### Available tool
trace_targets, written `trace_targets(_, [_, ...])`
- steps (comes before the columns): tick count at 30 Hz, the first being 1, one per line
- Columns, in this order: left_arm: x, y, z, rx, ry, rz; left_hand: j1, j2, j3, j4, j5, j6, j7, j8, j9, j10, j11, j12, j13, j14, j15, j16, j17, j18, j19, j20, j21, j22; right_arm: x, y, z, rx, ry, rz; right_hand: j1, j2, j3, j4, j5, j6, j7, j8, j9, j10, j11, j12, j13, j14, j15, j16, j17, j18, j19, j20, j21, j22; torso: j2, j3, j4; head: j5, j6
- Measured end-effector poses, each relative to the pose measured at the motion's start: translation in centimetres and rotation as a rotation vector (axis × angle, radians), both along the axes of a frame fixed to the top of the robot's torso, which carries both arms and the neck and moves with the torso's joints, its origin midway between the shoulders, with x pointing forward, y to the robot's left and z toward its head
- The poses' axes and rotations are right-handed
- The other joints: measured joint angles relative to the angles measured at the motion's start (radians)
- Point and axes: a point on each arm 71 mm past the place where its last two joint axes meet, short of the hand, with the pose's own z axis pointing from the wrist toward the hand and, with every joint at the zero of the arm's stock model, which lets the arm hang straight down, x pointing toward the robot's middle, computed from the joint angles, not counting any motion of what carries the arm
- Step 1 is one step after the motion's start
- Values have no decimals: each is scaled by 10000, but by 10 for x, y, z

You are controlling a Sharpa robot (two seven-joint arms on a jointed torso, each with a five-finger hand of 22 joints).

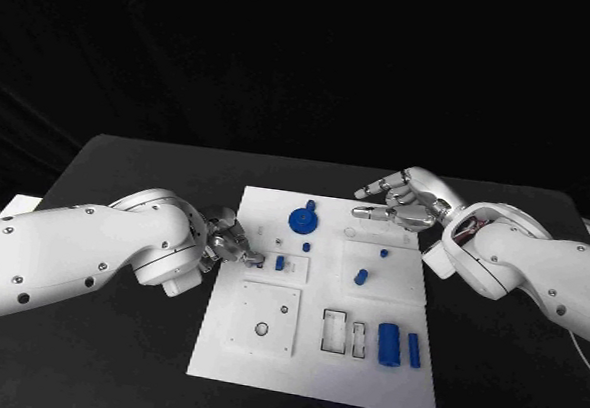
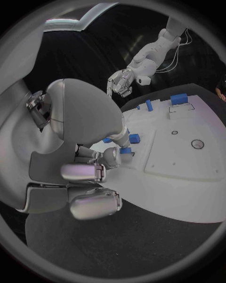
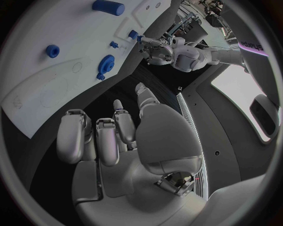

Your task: Assemble the parts on the task board

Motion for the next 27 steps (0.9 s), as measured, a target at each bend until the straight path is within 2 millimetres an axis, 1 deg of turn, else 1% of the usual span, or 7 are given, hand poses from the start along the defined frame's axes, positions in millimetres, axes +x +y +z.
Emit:
trace_targets(2, [0, 2, 3, -86, 83, -26, -46, 46, 68, -10, -135, -1, 1, 1, 17, 0, 0, 0, -19, 0, 0, 0, 0, -1, 0, 0, -19, 5, 0, 0, 0, -2, 9, 2, 0, 0, 0, 0, 0, 0, 0, 0, 0, 0, 0, 0, 0, 0, 0, 0, 0, 1, 0, 0, 0, 0, 0, 0, 0, -7, 3])
trace_targets(6, [6, 6, 12, -220, 323, -160, -144, 8, 208, -125, -297, -51, 43, 48, 38, -1, 1, 0, -51, 0, 0, 0, -1, 0, 0, 0, -58, 7, 0, 0, -1, -3, 21, 7, 0, 0, 0, 0, 0, 0, 0, 0, 0, 0, 0, 0, 0, 0, 0, 0, 0, 0, 0, 0, 0, 0, 0, -1, -3, -20, 26])
trace_targets(12, [28, 10, 31, -260, 1079, -642, -193, -21, 330, -247, -339, -103, 35, 53, 42, -3, 3, -56, -94, 0, 0, 0, -1, 0, 0, 0, -117, 6, 1, 1, -1, -2, 36, 17, 0, 0, 0, 0, 0, 0, 0, 0, 0, 0, 0, 0, 0, 0, 0, 0, -1, 1, 0, 0, 0, 0, -6, 6, -9, -26, 55])
trace_targets(14, [33, 7, 33, -183, 1585, -988, -205, -33, 359, -276, -401, -104, 36, 53, 42, -16, 15, -56, -94, 0, 0, 0, -1, 0, 0, 1, -159, 7, 1, 2, -2, 0, 38, 22, 0, 0, 0, 0, 0, 0, 0, 0, -1, 0, 0, 0, 0, 0, 0, 0, -1, 0, 0, 0, 0, 0, -7, 8, -9, -17, 67])
trace_targets(21, [45, -11, 32, 290, 2984, -2361, -239, -66, 341, -430, -413, -140, 70, 53, 40, -19, 18, -106, -157, 10, 11, 0, -2, 0, 0, 1, -192, 6, 2, 2, -2, 2, 41, 24, 30, 30, -29, -29, 0, 0, 0, 0, -1, 0, 0, 0, 0, 0, 0, 0, -2, 1, 0, 0, 0, 0, -6, 4, -2, 7, 75])
trace_targets(24, [50, -19, 30, 624, 3211, -2748, -278, -26, 334, -489, -414, -140, 71, 51, 38, -19, 19, -106, -152, 2, 72, 0, -2, 0, 37, 38, -192, 6, 2, 3, -2, 8, 33, 26, 40, 40, -29, -29, 0, 0, 0, 0, -1, 0, 0, 0, 1, 0, 0, 0, -2, 0, 0, 0, 0, 0, -8, 1, 3, 38, 75])
trace_targets(27, [54, -25, 29, 1005, 3191, -3005, -278, -26, 333, -512, -367, -140, 71, 50, 37, -20, 19, -106, -130, 1, 73, 0, -2, 0, 37, 38, -192, 5, 3, 4, -2, 20, 17, 30, 40, 40, -29, -29, 0, 0, 0, 0, -1, 0, 0, 0, 1, 0, 0, 0, -2, 1, 0, 0, 0, 0, -8, 1, 2, 59, 65])
